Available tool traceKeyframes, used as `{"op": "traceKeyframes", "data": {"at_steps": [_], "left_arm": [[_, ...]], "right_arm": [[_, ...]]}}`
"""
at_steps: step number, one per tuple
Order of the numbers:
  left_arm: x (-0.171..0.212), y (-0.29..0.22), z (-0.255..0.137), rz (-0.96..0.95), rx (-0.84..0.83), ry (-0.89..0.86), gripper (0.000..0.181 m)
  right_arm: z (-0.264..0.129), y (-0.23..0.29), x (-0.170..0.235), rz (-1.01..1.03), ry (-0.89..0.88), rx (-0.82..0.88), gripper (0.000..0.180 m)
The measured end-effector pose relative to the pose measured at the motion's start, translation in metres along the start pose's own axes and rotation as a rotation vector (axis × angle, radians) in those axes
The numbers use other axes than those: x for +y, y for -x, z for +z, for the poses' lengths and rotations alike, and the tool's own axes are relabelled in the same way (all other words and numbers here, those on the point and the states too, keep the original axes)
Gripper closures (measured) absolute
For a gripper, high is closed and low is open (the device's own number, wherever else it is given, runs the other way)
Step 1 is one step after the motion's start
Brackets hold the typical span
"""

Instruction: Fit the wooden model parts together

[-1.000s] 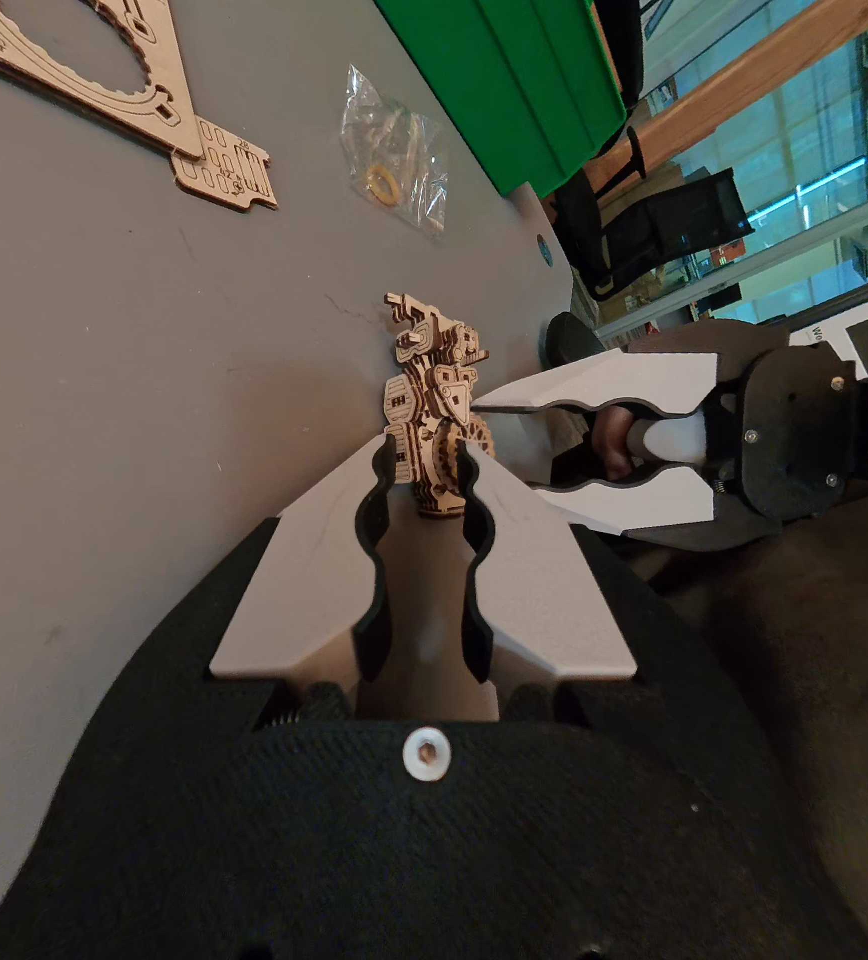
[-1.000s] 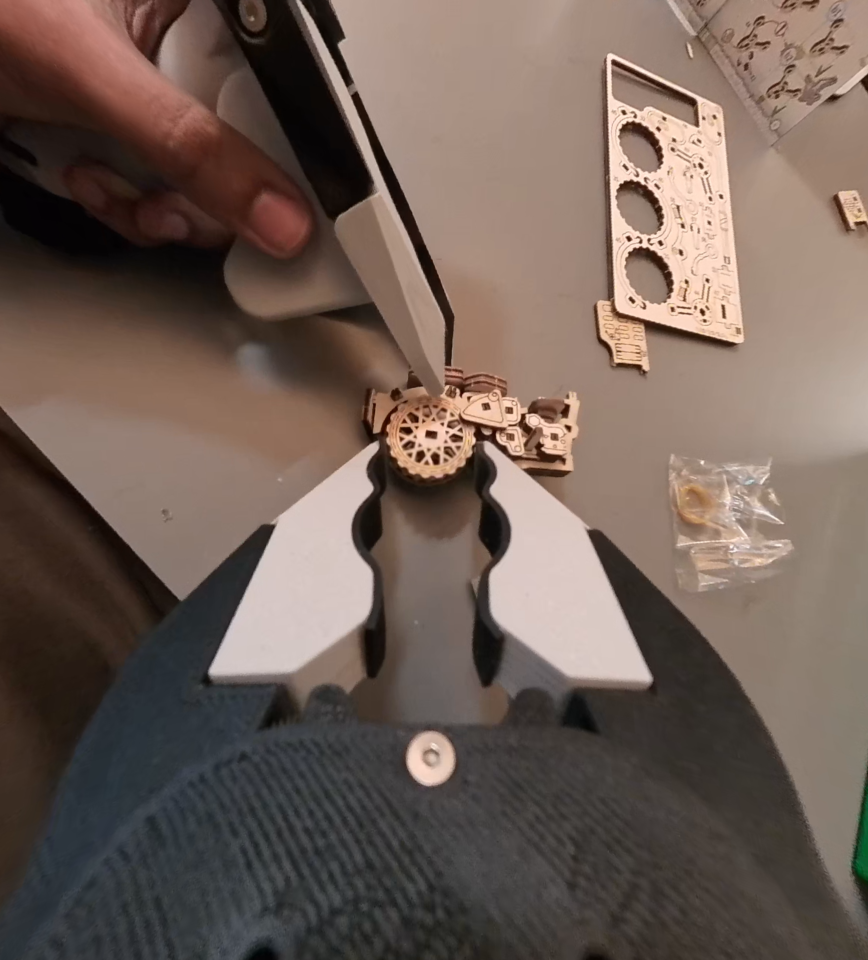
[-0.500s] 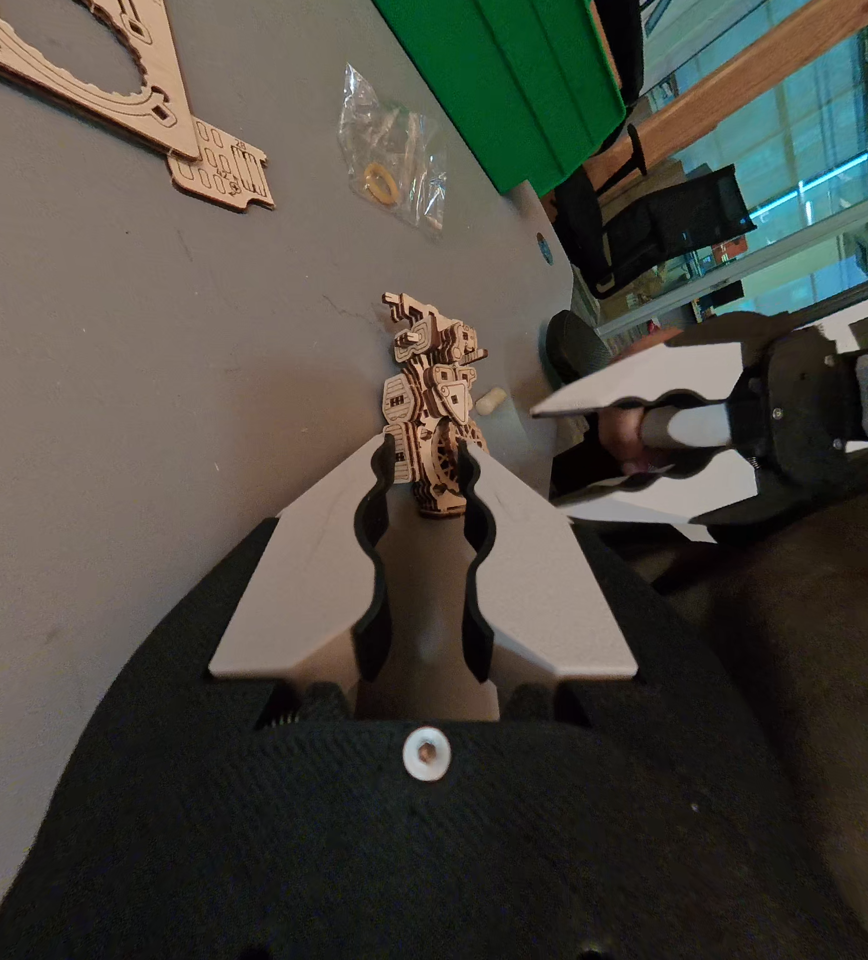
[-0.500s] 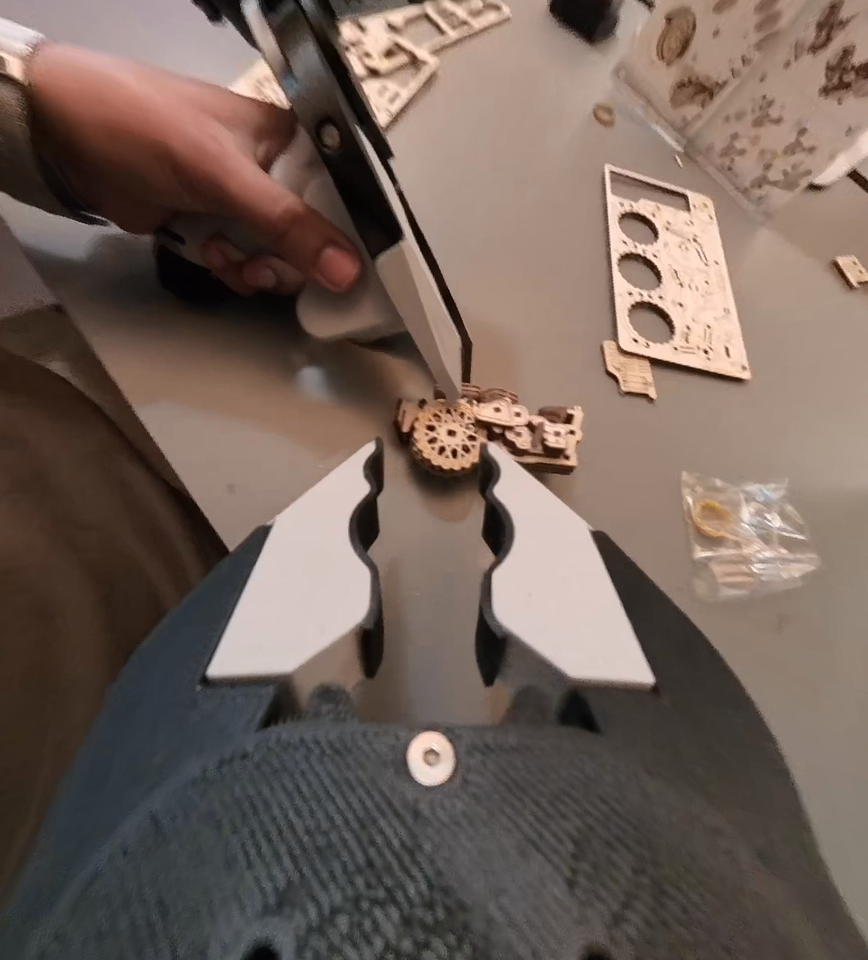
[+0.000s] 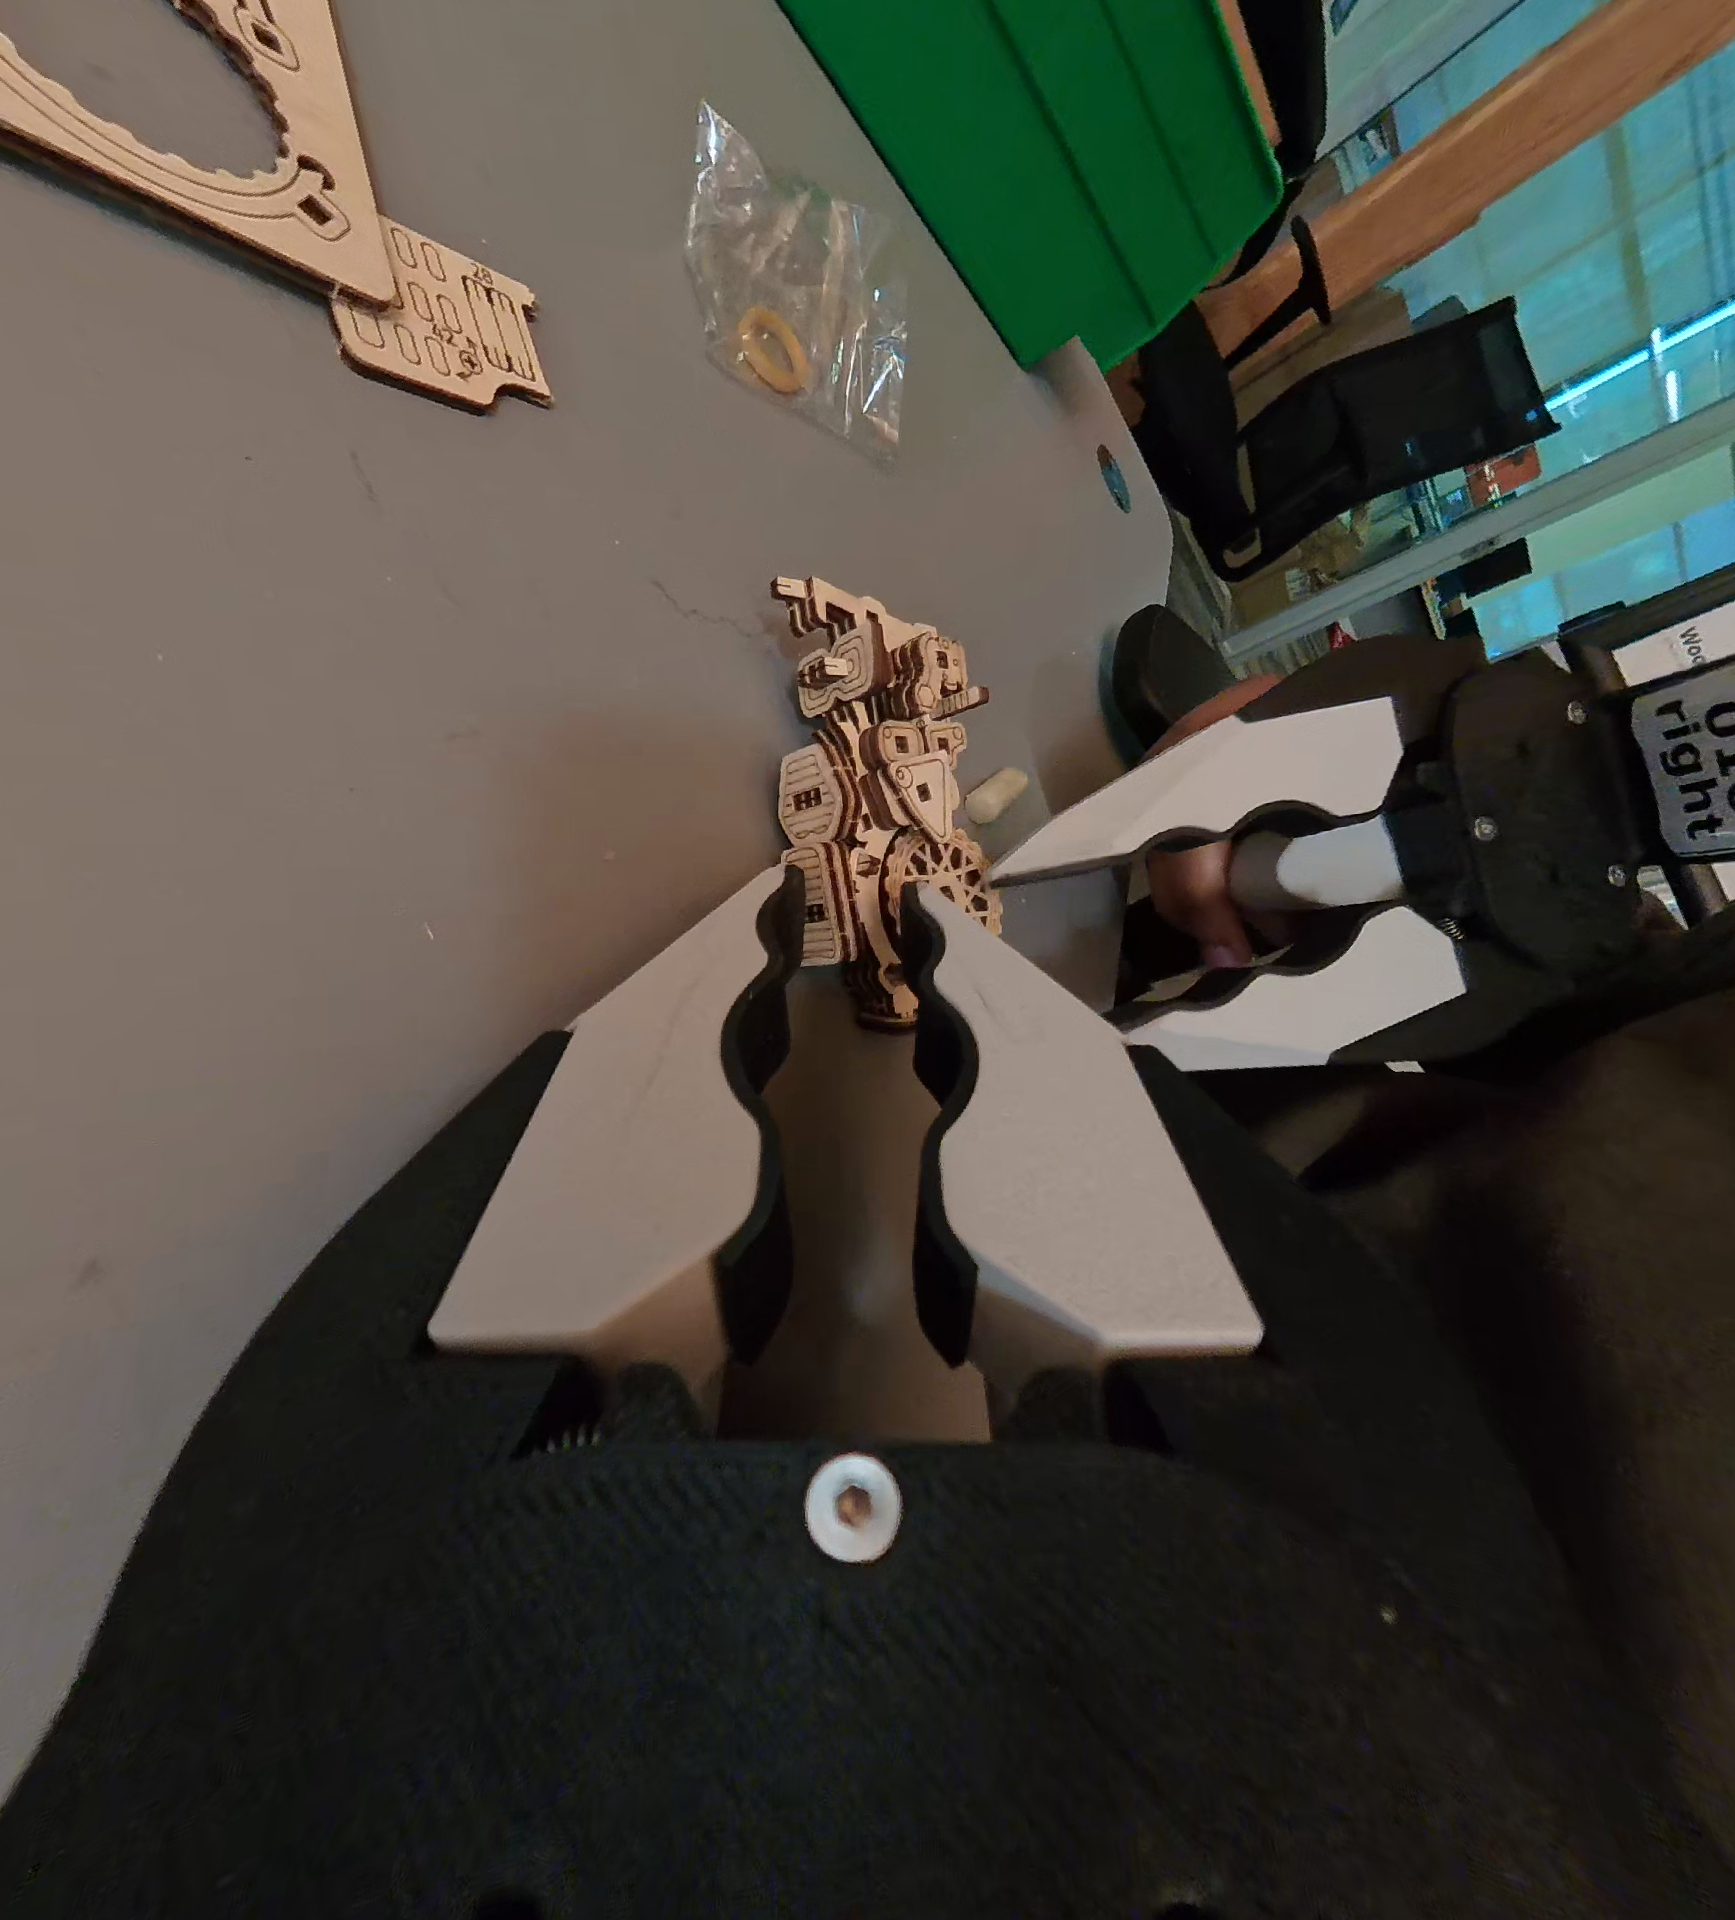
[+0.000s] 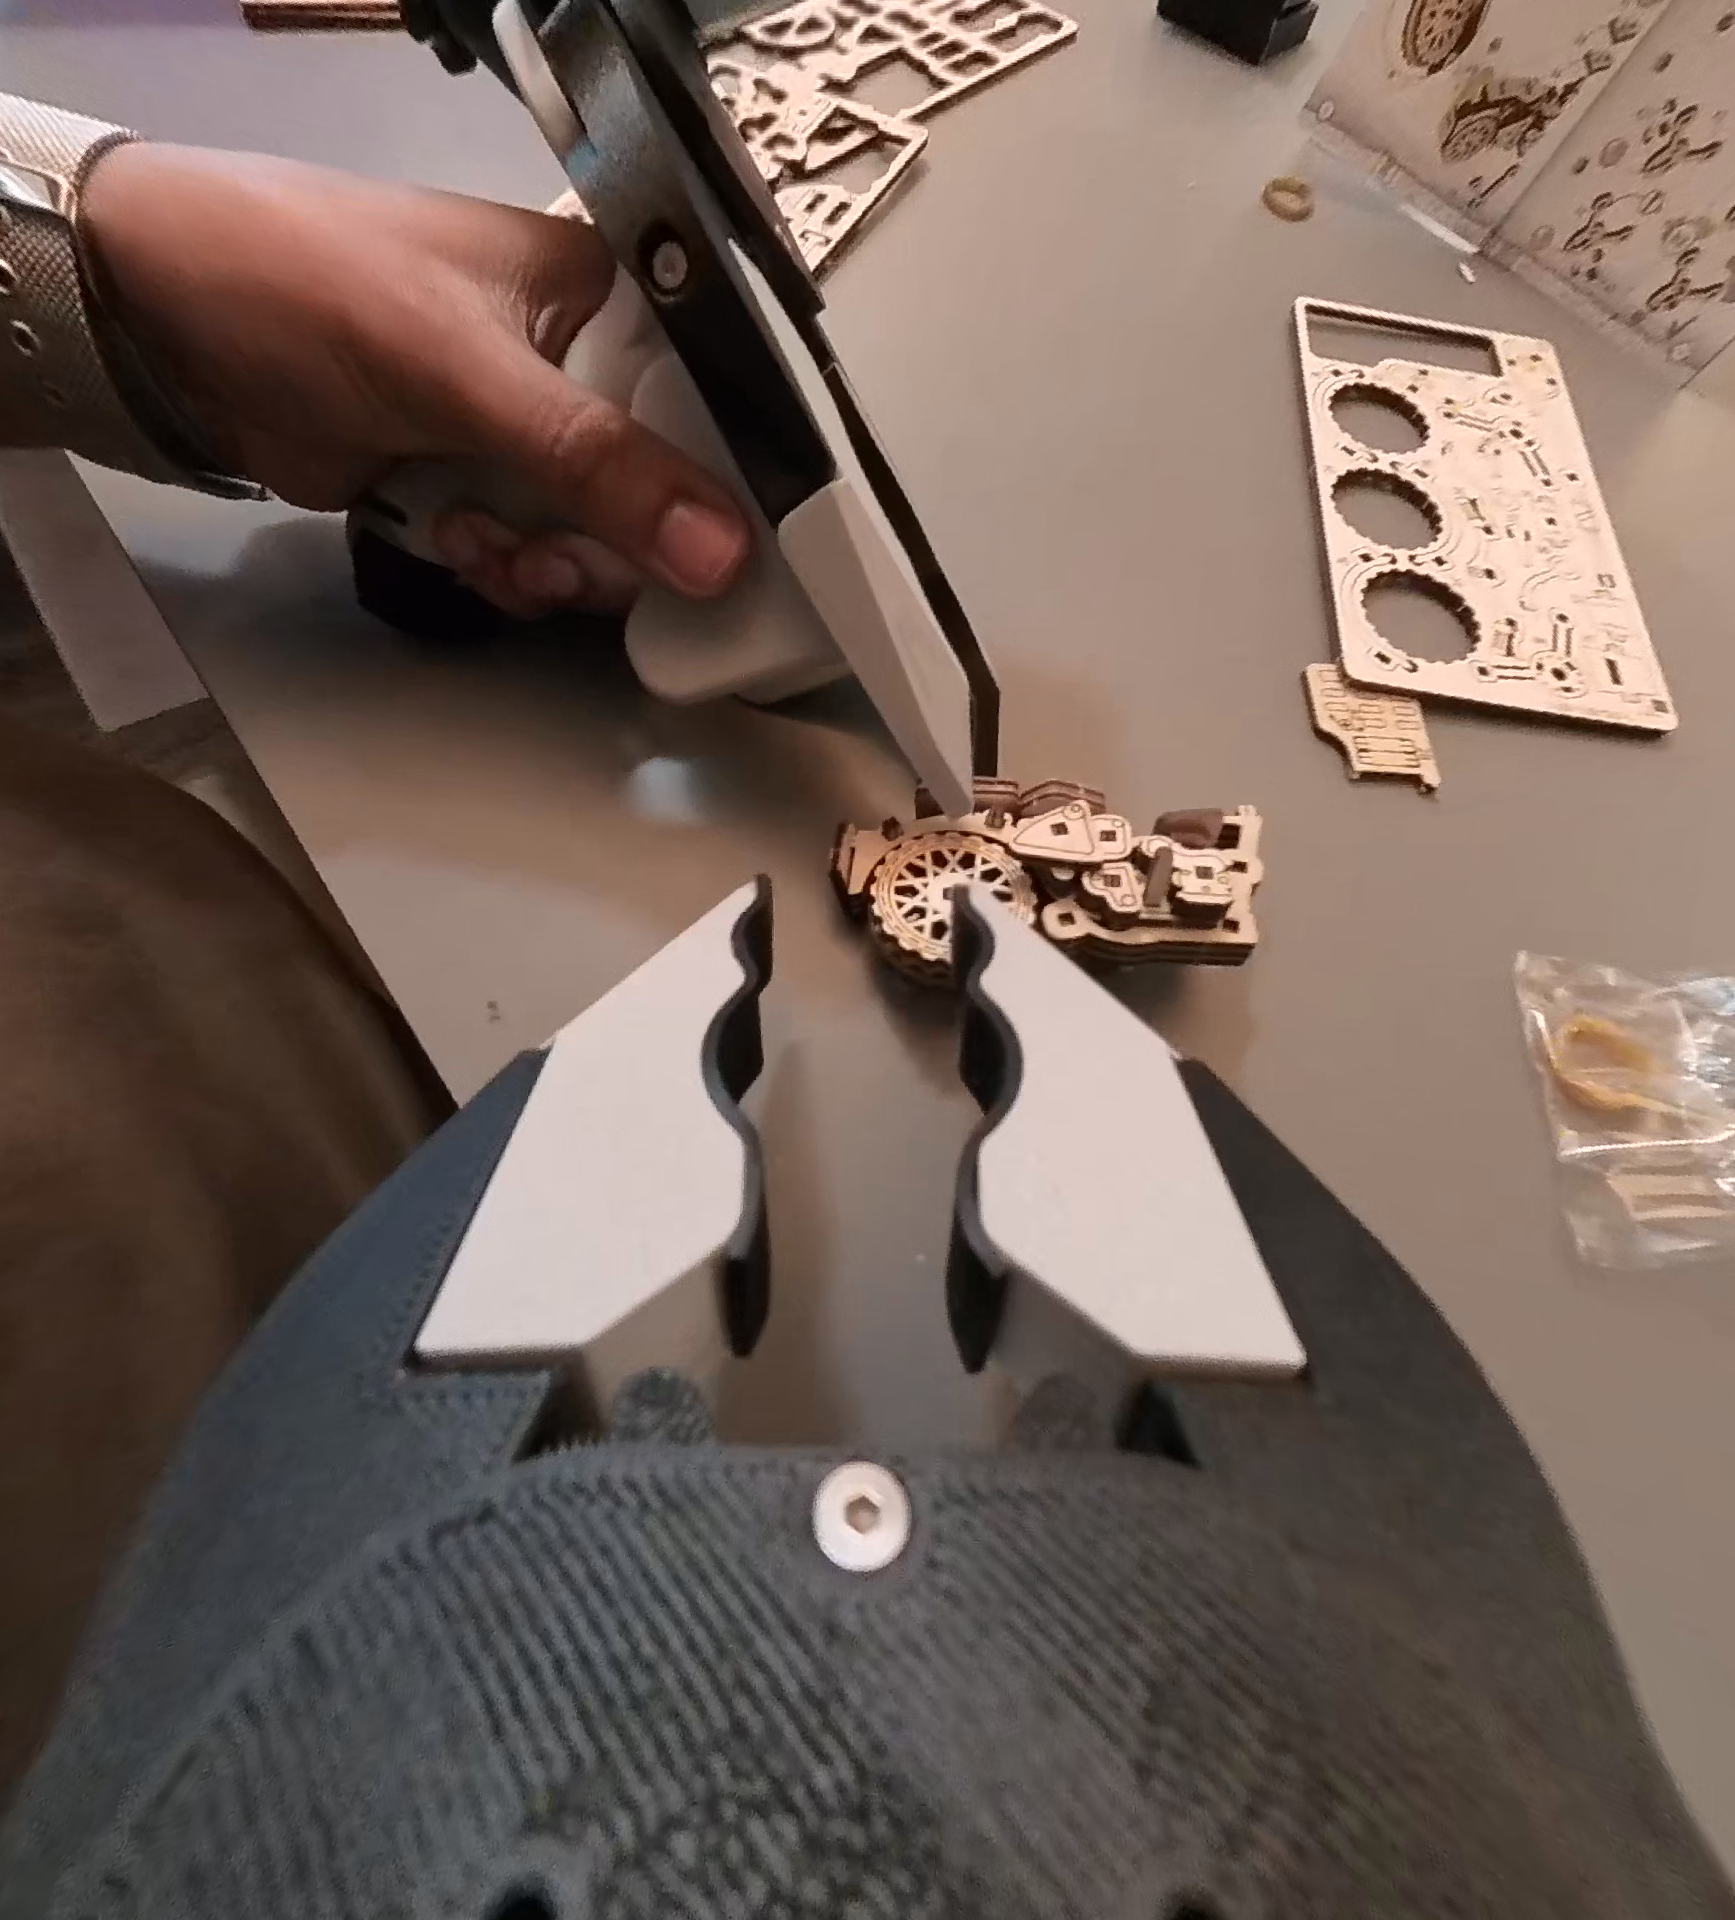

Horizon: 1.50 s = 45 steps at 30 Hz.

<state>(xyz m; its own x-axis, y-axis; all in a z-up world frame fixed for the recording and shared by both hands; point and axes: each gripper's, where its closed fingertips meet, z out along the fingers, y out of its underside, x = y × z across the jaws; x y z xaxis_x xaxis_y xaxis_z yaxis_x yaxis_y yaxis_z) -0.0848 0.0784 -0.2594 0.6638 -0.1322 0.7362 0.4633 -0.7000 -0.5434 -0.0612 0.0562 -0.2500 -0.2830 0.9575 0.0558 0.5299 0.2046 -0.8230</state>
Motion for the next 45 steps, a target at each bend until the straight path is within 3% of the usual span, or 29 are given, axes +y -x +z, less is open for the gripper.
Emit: {"op": "traceKeyframes", "data": {"at_steps": [45], "left_arm": [[0.002, -0.002, 0.003, 0.022, -0.013, 0.01, 0.164]], "right_arm": [[0.001, 0.004, 0.003, 0.012, 0.004, -0.028, 0.144]]}}
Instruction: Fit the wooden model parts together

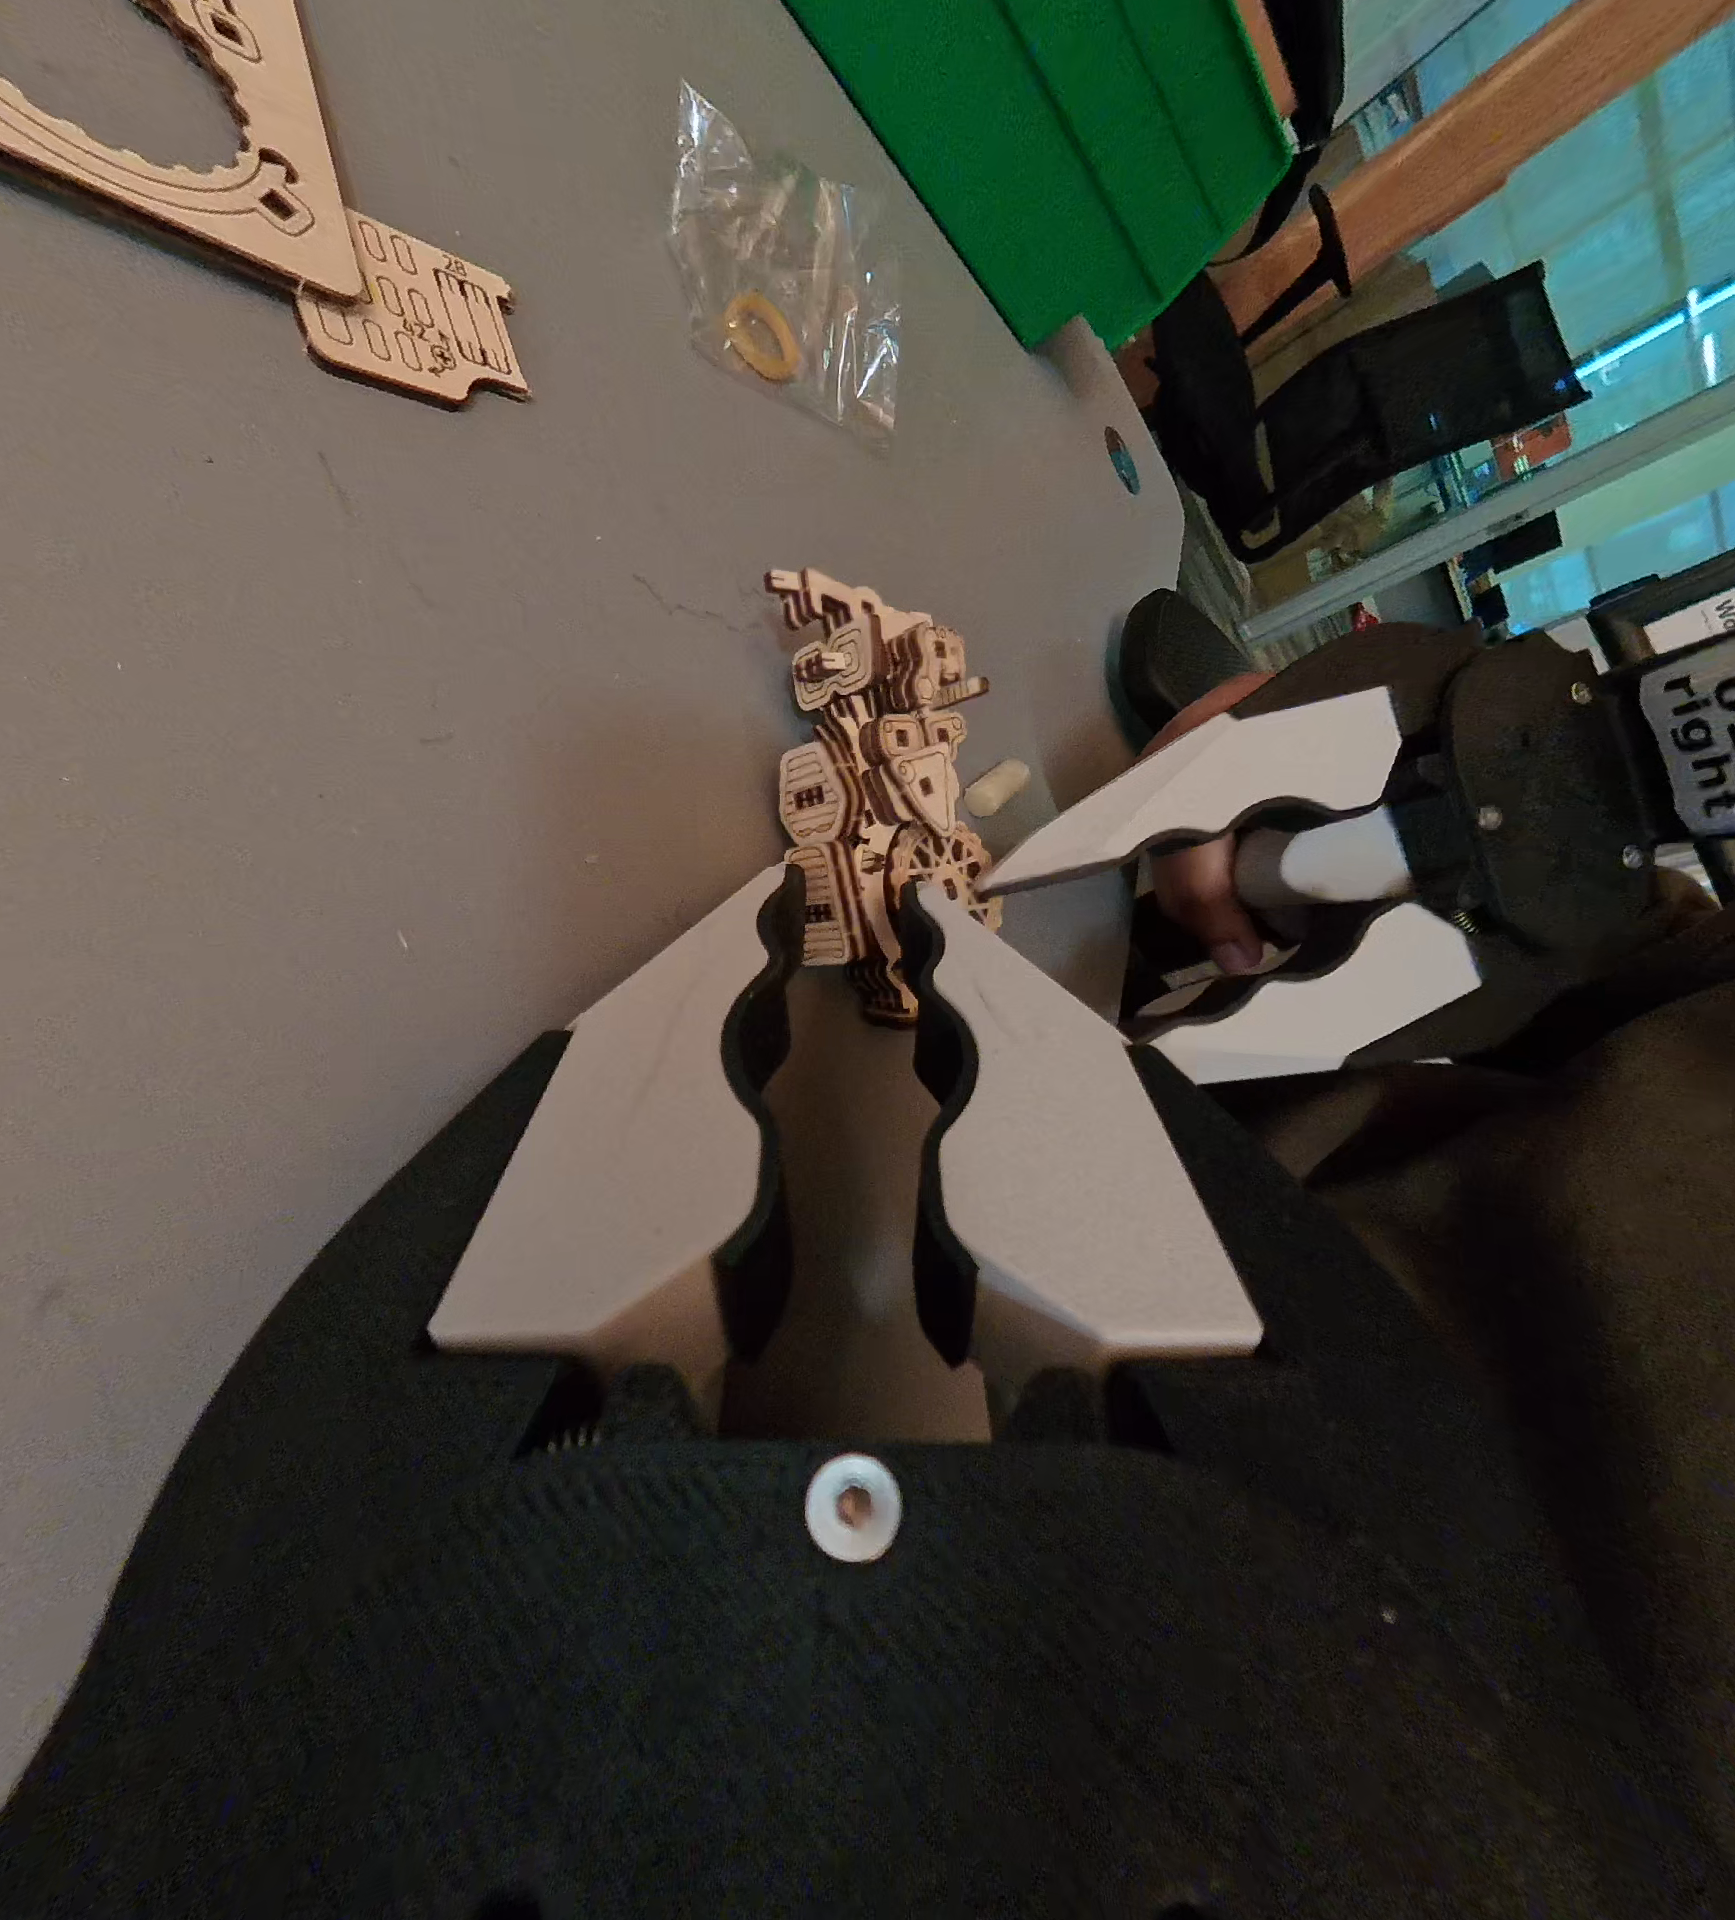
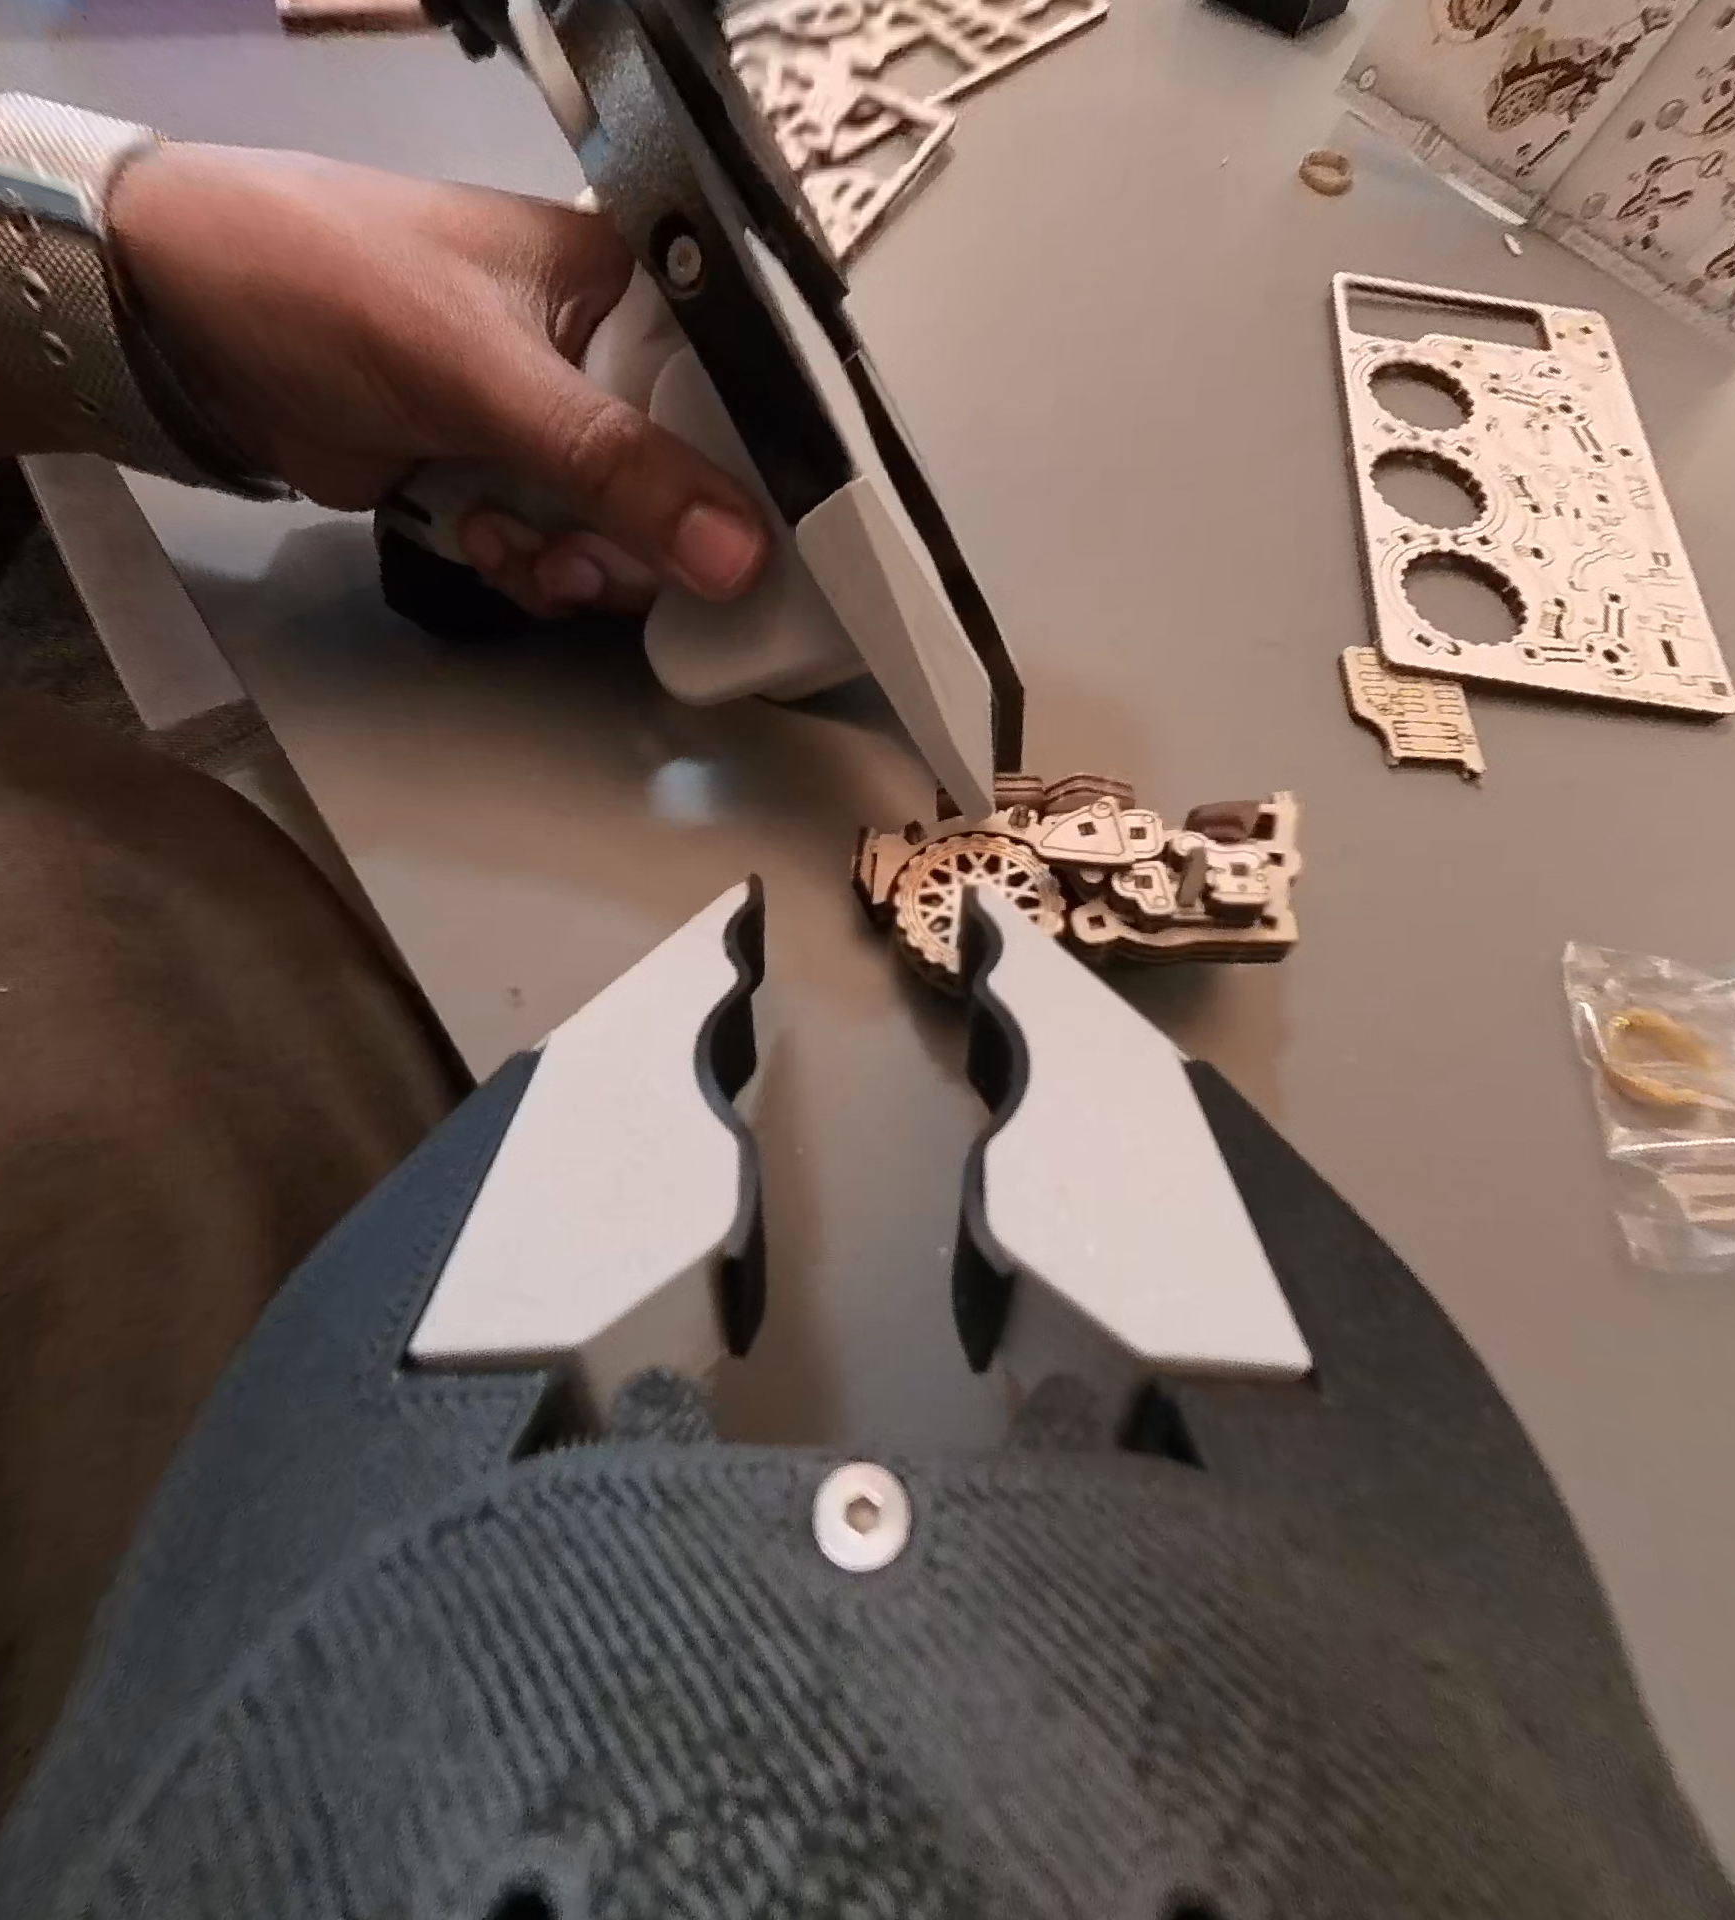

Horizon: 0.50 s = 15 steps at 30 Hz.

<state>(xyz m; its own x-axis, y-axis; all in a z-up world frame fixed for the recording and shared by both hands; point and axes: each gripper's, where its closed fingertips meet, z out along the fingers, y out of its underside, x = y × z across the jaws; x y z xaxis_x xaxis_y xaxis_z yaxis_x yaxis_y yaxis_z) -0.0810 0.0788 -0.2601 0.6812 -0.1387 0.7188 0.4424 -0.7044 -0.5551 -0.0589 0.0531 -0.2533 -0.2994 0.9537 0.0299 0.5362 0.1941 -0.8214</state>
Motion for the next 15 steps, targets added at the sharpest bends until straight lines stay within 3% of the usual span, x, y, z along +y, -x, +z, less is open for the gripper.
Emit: {"op": "traceKeyframes", "data": {"at_steps": [6, 11, 15], "left_arm": [[0.0, 0.0, 0.0, -0.002, -0.001, -0.001, 0.164], [0.0, 0.0, 0.0, -0.001, -0.004, 0.0, 0.165], [0.0, 0.001, 0.0, -0.002, -0.004, 0.0, 0.165]], "right_arm": [[-0.016, -0.026, -0.003, 0.31, -0.055, -0.005, 0.141], [-0.016, -0.031, 0.007, 0.64, -0.048, -0.132, 0.136], [-0.009, -0.028, 0.015, 0.712, -0.009, -0.166, 0.138]]}}
